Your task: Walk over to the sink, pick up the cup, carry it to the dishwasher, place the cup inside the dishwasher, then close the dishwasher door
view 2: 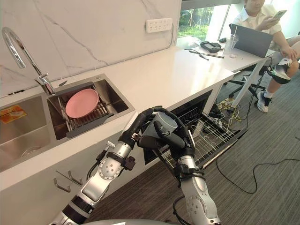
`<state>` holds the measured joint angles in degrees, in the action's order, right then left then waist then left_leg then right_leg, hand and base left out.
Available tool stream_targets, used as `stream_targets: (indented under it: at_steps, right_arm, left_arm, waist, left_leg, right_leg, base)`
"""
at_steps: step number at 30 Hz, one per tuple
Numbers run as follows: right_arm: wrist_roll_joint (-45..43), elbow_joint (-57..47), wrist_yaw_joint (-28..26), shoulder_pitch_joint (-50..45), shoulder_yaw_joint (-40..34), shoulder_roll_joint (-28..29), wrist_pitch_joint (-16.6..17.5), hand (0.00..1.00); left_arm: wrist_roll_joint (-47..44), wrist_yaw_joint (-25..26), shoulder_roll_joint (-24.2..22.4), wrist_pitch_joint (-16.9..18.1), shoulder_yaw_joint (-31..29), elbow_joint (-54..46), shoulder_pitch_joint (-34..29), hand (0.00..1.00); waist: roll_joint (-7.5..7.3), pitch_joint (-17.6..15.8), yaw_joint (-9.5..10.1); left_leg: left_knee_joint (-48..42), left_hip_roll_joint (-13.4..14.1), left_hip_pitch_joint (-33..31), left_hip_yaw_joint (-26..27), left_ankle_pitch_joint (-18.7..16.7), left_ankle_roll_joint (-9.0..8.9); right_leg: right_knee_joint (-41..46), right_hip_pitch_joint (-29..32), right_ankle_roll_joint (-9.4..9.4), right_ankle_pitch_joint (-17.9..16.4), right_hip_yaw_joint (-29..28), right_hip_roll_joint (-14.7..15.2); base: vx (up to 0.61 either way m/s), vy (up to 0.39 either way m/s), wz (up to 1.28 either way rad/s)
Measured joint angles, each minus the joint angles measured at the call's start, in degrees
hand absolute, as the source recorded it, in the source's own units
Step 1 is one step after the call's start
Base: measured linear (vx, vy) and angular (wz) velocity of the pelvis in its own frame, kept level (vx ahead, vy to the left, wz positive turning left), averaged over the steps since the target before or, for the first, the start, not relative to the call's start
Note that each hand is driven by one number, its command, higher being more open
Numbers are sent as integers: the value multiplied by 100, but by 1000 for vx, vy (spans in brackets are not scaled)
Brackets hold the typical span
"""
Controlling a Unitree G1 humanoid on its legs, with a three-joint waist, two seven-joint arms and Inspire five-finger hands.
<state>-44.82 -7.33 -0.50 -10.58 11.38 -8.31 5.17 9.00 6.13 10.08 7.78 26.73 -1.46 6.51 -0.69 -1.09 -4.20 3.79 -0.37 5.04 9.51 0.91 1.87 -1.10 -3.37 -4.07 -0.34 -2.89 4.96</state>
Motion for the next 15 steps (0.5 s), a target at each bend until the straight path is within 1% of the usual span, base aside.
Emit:
stream_targets:
  at_steps: [3,8,12,15]
  right_arm:
    - [47,-17,-71,10,-99,170,11,30]
    - [233,-17,-76,15,-235,495,3,30]
    - [374,-7,-40,14,-314,623,2,30]
    - [453,7,36,10,-617,772,2,30]
  left_arm:
    - [-7,2,-34,1,-78,-139,-58,90]
    - [-15,9,-322,17,-311,-347,-370,90]
    - [-128,9,-428,18,-419,-386,-549,90]
    - [-309,39,-494,19,-630,-541,-679,90]
  waist:
    - [-16,-8,5]
    - [-53,-13,14]
    - [-56,-16,14]
    - [-60,-20,12]
  left_leg:
    - [12,1,33,-10,2,-1]
    - [18,1,51,-12,2,-1]
    - [19,6,53,-12,2,-1]
    - [22,9,53,-11,1,-2]
  right_leg:
    - [-6,-37,0,0,13,-1]
    - [-5,-55,0,0,18,1]
    - [-5,-55,0,-1,19,-2]
    - [-7,-55,-1,-1,20,-4]
  base:
    - [-21,-33,1]
    - [-13,-11,0]
    - [-8,-7,0]
    - [0,0,0]
